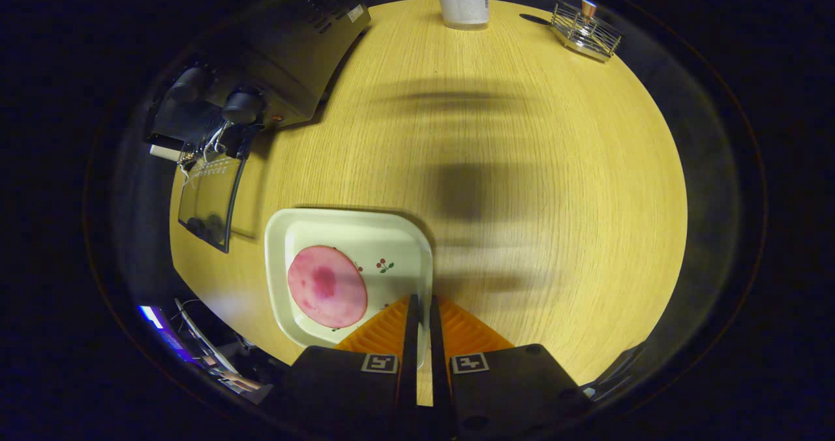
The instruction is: Open the toaster oven, put the food inside, and close the toaster oven door.
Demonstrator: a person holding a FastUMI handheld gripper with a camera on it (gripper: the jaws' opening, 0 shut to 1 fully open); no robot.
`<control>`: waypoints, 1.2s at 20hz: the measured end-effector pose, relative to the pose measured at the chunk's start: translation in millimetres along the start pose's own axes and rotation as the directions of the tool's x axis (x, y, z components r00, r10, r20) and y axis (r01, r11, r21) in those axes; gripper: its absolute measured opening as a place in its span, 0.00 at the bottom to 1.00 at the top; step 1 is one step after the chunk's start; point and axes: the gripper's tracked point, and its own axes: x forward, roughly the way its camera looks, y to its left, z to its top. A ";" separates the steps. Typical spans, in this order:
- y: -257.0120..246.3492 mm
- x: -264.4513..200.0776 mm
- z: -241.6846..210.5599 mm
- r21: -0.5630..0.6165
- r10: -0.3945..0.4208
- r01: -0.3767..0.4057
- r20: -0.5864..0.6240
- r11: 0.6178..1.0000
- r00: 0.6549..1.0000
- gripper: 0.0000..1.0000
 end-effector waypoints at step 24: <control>61.8 -60.3 -11.4 0.333 0.539 -0.608 0.283 0.721 0.794 0.05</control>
